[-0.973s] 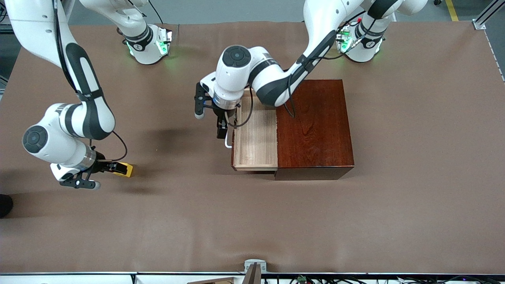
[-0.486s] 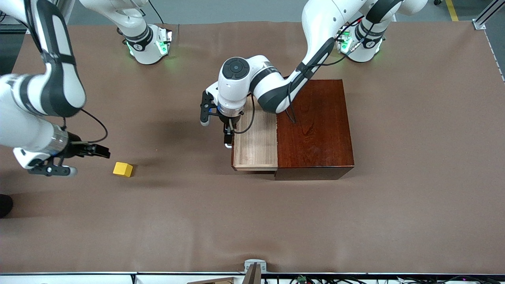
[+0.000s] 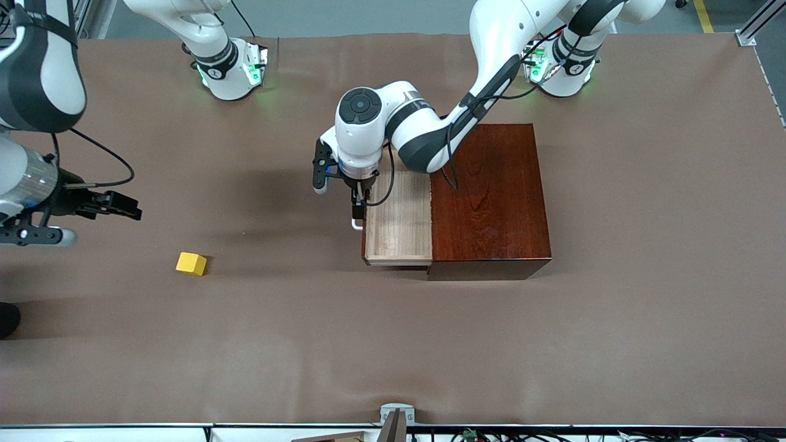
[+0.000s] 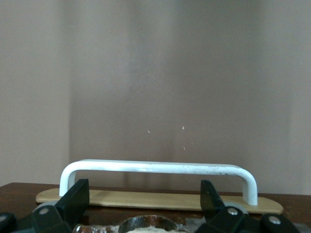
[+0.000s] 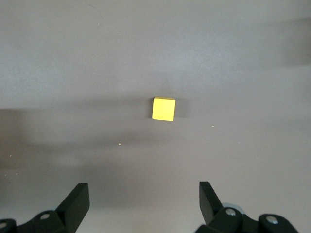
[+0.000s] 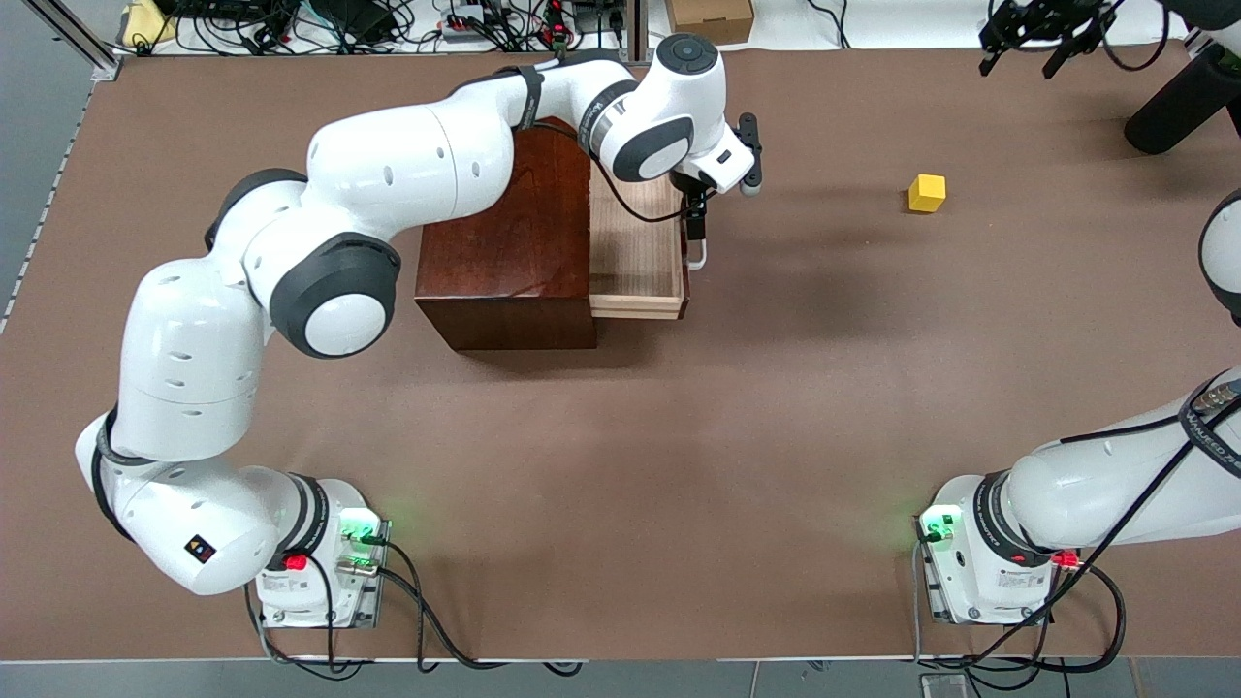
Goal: Open drawer, take yellow block, close drawer
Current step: 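Push the drawer front into the box with the left gripper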
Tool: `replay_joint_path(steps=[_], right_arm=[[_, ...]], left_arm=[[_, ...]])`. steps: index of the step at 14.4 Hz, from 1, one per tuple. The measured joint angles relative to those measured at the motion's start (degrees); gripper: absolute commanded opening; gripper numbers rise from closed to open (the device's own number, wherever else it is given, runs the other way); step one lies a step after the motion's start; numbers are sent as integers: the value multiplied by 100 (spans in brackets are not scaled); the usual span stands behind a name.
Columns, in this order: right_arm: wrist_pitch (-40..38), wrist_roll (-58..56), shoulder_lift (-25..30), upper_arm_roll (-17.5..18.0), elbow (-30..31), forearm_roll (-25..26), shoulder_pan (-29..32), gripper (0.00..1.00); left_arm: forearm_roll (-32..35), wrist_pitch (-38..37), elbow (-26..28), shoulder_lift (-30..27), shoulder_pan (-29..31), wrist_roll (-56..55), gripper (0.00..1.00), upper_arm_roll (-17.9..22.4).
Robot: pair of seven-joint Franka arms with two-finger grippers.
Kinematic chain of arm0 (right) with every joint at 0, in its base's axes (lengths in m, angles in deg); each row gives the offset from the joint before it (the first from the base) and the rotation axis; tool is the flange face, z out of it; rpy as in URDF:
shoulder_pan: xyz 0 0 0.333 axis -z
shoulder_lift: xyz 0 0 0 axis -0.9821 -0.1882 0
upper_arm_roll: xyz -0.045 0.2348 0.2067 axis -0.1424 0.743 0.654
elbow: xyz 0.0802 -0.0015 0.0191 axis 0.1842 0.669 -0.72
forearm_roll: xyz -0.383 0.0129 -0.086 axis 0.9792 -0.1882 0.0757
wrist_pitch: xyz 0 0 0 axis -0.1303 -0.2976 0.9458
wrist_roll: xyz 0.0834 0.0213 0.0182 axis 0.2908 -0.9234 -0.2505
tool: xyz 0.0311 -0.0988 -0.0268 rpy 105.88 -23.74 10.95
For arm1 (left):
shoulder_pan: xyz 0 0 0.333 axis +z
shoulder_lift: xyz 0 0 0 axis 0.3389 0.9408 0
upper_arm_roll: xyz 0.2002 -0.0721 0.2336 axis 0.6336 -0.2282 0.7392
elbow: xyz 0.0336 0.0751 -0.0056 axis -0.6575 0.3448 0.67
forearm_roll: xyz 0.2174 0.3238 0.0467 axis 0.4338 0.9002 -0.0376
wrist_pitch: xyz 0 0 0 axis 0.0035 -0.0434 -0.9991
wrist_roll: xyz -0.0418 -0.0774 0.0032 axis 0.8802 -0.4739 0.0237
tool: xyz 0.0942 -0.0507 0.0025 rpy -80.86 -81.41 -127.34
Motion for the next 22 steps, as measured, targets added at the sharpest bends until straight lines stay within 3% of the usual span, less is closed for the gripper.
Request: replay_joint_path(steps=[8, 11, 14, 18, 22], right_arm=[[-814, 0, 2, 11, -705, 82, -2, 100], [-976, 0, 100, 106, -796, 83, 76, 100], [-1217, 21, 442, 661, -794, 89, 576, 100], [-1291, 68, 924, 769, -412, 103, 658, 100], [-1268, 141, 1026, 821, -258, 110, 658, 100]], left_arm=[[27, -1019, -151, -103, 14, 20, 100, 242], [362, -1547, -152, -149, 14, 22, 100, 264], [628, -2022, -151, -162, 17, 22, 100, 310], [923, -2463, -147, -164, 19, 22, 100, 326], [1030, -2704, -146, -173, 26, 22, 100, 352]])
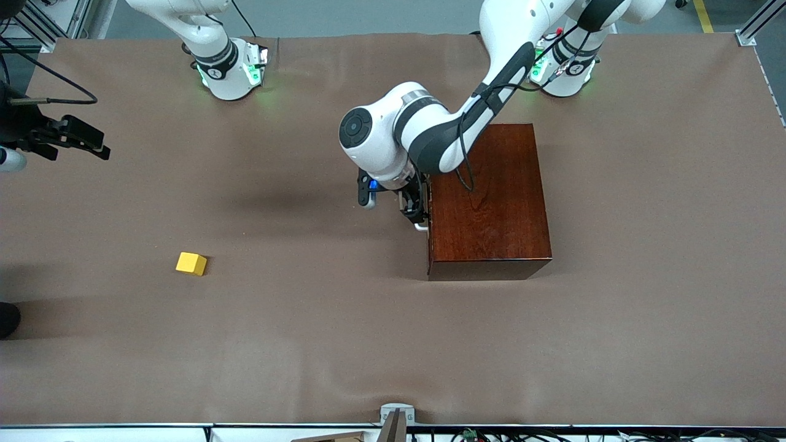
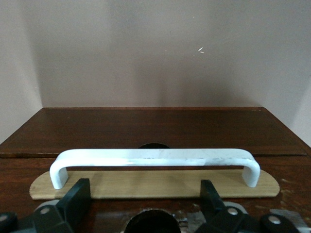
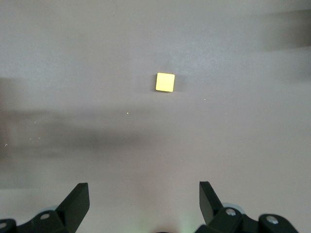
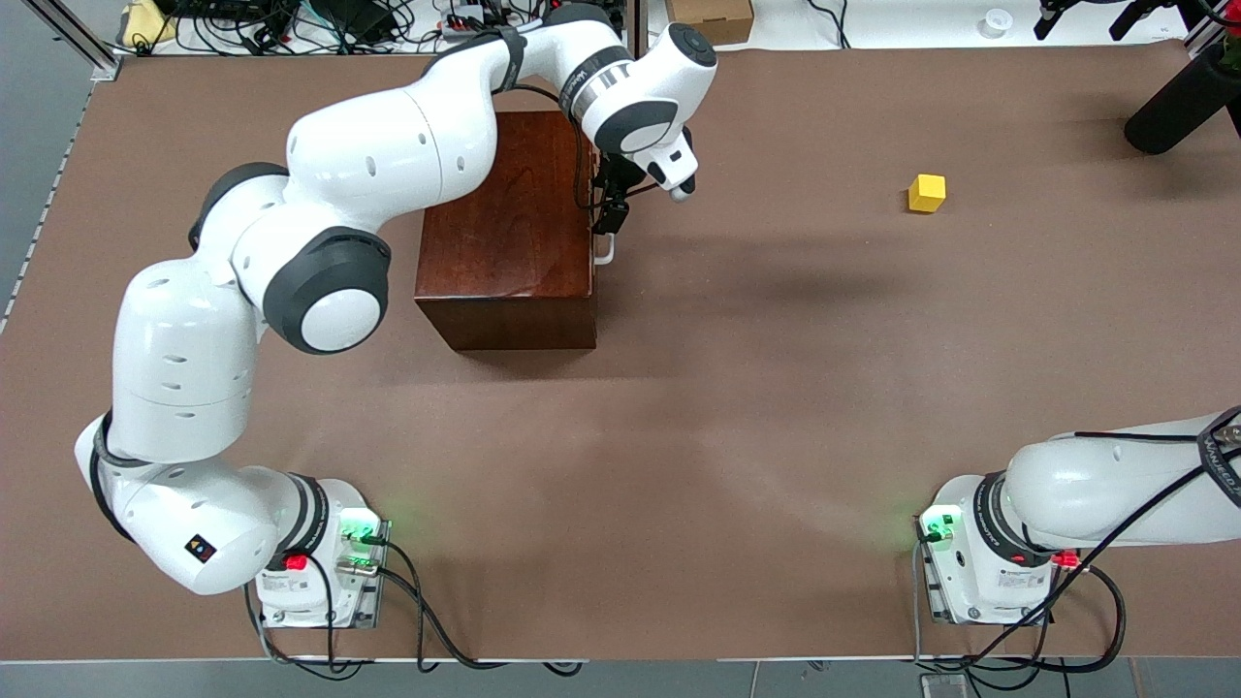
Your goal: Open drawer, take yellow block, close drawer
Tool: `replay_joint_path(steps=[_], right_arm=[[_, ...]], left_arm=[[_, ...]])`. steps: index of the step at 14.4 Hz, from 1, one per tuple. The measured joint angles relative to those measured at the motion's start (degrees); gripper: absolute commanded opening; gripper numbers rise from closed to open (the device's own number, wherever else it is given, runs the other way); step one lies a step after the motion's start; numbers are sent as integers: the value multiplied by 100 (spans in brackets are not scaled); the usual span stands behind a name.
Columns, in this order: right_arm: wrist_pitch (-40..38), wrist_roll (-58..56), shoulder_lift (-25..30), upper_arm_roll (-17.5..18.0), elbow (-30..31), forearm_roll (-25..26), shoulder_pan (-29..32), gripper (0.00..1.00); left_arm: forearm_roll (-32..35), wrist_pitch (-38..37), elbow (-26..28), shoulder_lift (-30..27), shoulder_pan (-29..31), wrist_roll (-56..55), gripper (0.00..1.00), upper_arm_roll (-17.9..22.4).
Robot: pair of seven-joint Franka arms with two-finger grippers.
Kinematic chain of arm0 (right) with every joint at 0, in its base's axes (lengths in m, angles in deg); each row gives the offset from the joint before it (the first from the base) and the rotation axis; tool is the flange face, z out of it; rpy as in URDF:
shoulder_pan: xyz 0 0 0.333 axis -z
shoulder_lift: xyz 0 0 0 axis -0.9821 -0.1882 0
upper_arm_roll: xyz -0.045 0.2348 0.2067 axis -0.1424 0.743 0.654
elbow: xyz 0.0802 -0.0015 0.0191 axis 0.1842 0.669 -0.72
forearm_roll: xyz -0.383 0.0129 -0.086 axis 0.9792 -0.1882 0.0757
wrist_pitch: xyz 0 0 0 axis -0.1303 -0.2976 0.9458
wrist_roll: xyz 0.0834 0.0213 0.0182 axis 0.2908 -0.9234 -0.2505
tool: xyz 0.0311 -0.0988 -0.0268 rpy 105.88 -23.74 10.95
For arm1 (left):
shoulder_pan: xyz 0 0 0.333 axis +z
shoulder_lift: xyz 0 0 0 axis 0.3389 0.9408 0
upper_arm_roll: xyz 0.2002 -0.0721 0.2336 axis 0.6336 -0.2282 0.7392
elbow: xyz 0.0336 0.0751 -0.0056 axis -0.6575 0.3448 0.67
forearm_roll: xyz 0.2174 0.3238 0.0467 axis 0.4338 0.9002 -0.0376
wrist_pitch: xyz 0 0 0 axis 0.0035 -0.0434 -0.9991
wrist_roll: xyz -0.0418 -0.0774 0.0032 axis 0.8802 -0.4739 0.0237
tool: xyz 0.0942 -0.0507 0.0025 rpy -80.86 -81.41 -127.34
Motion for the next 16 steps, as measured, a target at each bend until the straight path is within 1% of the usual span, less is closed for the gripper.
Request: replay_joint_path(steps=[2, 4, 6, 8, 11, 13, 14, 16], right_arm=[[5, 120, 0, 44, 0, 29, -8, 100], [28, 181, 0, 91, 0, 163, -26, 100], [38, 187, 0, 105, 0, 208, -34, 100], [47, 187, 0, 88, 0, 221, -25, 100], [68, 187, 1, 80, -15, 221, -23, 100], [70, 187, -7, 85, -15, 221, -24, 100], [77, 187, -11, 86, -15, 221, -25, 100], [83, 187, -19, 95, -13, 221, -32, 100]], left_arm=[[4, -6, 0, -2, -2, 0, 100, 0], [4, 18, 0, -3, -3, -92, 100, -1], [4, 219, -4, -32, -1, -606, 100, -2], [4, 501, -15, -152, 0, -1483, 100, -3], [2, 604, -40, -609, 3, -3084, 100, -13], [-201, 529, -52, -1038, 76, -3781, 100, 25], [-415, 396, -56, -1275, 225, -3964, 100, 51], [-832, 27, -54, -1752, 838, -4037, 100, 77]])
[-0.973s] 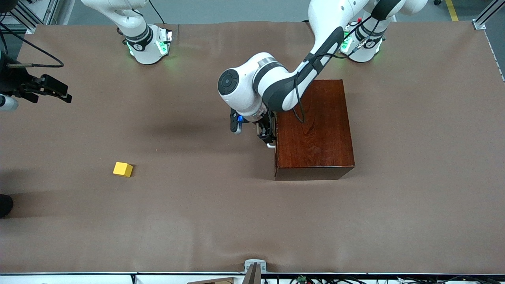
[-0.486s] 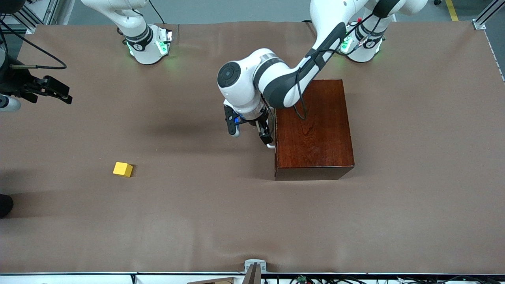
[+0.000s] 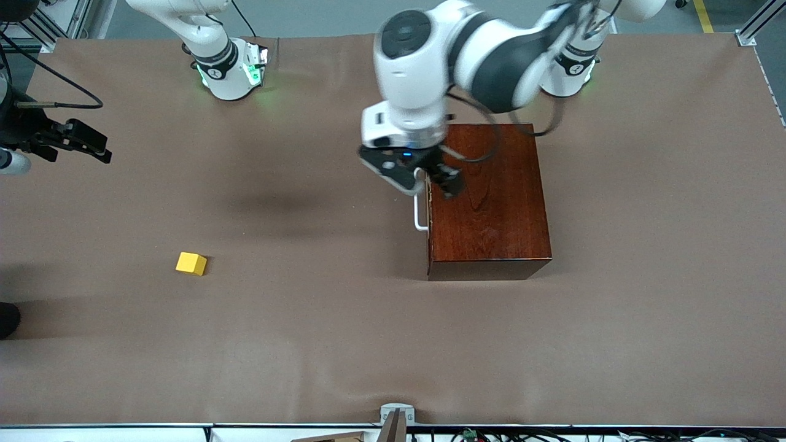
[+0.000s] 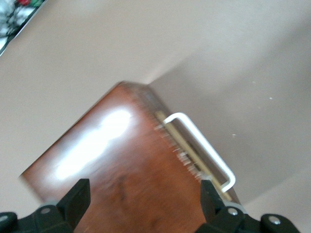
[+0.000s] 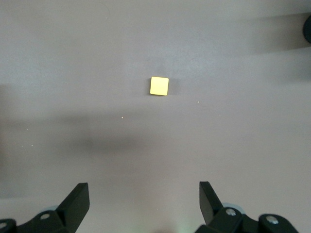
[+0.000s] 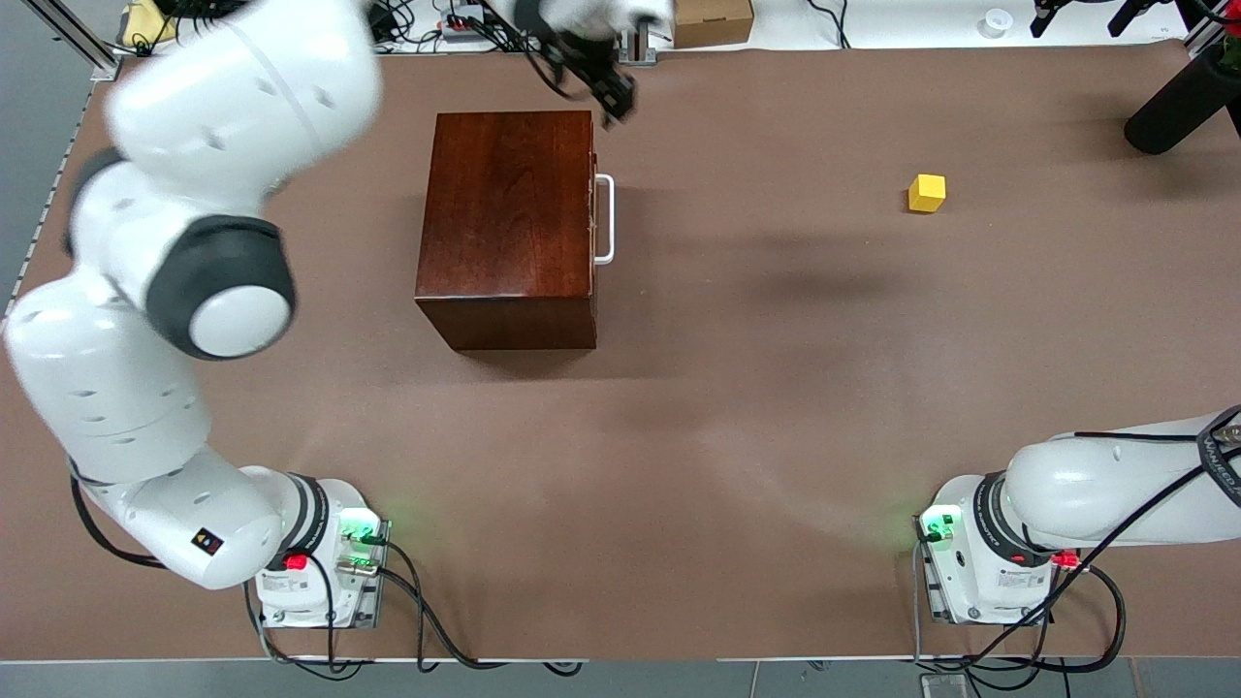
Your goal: Open drawer, take yellow block, close drawer
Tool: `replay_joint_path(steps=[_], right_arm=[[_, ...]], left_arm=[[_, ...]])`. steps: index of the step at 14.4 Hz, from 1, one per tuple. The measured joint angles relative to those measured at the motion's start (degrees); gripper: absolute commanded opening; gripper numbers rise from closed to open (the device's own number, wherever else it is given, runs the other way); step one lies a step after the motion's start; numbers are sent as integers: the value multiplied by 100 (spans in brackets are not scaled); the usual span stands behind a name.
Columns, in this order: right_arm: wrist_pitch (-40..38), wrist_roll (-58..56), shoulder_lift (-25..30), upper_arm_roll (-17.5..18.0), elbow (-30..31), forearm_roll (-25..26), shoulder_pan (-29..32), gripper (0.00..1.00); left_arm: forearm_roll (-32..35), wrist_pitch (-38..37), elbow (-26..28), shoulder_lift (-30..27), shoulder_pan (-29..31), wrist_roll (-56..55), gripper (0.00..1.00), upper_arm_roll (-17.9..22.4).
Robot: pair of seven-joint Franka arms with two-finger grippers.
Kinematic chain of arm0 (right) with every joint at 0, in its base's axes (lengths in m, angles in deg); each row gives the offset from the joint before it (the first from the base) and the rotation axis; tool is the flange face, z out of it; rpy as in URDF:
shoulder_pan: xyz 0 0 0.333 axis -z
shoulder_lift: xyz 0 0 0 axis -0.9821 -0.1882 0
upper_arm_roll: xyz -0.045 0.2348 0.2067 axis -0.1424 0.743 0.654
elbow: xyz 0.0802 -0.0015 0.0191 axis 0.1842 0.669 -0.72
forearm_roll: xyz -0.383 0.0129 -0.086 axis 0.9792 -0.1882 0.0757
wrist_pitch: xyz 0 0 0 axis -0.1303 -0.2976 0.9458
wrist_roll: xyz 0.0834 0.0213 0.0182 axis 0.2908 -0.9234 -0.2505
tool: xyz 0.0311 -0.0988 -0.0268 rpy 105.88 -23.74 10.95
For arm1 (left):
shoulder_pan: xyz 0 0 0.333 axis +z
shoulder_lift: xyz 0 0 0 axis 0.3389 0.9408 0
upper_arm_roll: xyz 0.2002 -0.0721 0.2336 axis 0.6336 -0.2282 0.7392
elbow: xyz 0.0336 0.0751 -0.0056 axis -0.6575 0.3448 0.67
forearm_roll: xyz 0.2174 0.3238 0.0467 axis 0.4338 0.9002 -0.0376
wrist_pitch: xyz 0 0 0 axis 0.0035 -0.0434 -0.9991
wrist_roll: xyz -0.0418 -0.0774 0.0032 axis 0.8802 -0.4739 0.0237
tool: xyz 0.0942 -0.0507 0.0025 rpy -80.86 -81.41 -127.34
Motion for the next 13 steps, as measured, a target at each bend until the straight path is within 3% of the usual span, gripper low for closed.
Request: replay_joint_path(steps=[5, 11, 13], right_arm=[[28, 0, -4, 15, 0, 0, -5, 100], [-1, 0, -4, 42, 0, -1, -47, 100], [-10, 0, -4, 48, 0, -2, -90, 100]], left_arm=[[-284, -749, 33, -755, 1588, 75, 100, -2], [-603, -1457, 151, -1069, 2562, -100, 100, 54], [-851, -1461, 334, -1289, 2665, -233, 100, 419]])
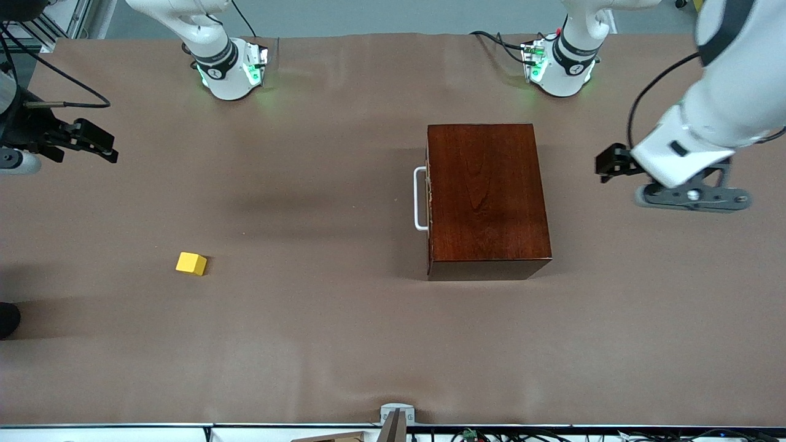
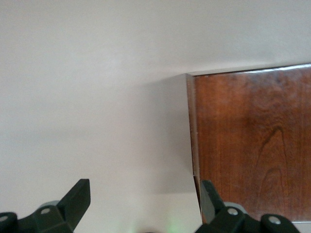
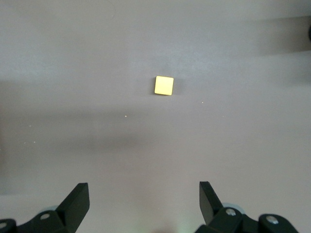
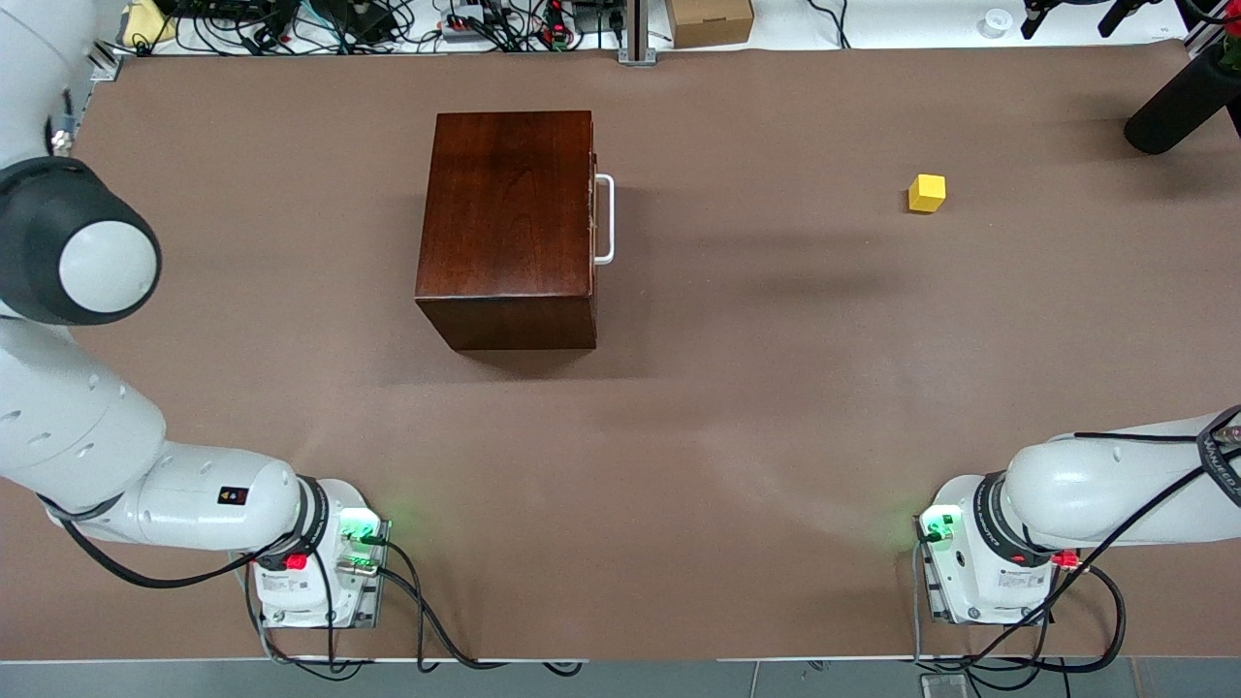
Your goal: Open drawer, take yellow block, close drawer
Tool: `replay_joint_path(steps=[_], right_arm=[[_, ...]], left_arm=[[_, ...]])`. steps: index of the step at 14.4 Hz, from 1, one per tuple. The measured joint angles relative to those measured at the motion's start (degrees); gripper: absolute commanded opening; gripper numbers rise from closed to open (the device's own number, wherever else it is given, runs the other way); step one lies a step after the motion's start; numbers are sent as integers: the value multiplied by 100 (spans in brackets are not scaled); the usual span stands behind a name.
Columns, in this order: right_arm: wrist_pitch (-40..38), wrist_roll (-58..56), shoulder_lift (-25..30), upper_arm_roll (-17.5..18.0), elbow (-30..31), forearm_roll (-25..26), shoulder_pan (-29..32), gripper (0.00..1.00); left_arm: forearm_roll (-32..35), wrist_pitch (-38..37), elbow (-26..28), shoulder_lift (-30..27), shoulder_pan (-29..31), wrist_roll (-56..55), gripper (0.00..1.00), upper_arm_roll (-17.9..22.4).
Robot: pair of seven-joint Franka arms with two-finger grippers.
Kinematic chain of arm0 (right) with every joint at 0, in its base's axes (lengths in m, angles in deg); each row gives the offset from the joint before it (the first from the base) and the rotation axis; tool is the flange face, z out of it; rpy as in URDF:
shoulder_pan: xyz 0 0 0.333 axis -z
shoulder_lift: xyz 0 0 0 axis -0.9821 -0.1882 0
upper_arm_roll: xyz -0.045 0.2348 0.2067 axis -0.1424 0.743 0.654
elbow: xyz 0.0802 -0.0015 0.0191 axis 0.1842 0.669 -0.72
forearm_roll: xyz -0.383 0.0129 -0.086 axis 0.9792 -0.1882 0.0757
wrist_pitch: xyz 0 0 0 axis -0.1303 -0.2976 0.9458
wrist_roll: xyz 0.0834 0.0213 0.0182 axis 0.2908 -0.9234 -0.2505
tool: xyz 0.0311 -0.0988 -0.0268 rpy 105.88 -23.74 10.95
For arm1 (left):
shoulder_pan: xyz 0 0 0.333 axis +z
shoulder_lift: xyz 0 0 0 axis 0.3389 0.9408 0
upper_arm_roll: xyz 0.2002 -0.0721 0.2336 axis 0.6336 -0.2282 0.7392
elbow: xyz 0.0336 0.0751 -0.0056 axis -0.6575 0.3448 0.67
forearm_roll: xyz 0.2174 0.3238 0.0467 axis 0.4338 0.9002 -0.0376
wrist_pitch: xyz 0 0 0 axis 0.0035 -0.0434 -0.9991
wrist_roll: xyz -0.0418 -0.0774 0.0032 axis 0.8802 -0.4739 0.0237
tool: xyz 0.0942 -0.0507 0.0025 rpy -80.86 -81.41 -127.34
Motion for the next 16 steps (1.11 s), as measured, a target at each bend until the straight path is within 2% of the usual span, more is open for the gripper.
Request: replay_joint_path(steps=[2, 5, 7, 10, 16], right_arm=[[0, 0, 0, -1, -2, 0, -7, 100], [29, 0, 0, -8, -35, 0, -6, 100], [29, 0, 1, -16, -62, 0, -5, 100], [31, 0, 1, -15, -68, 0, -6, 100], [32, 0, 1, -11, -69, 0, -9, 100]], left_arm=[[-136, 214, 397, -355, 23, 0, 100, 315], [-169, 772, 1316, -1018, 22, 87, 100, 546], [-172, 913, 1646, -1279, 23, 343, 100, 714], [-183, 1007, 1751, -1372, 25, 482, 100, 864], [-183, 1176, 1659, -1237, 25, 482, 100, 864]])
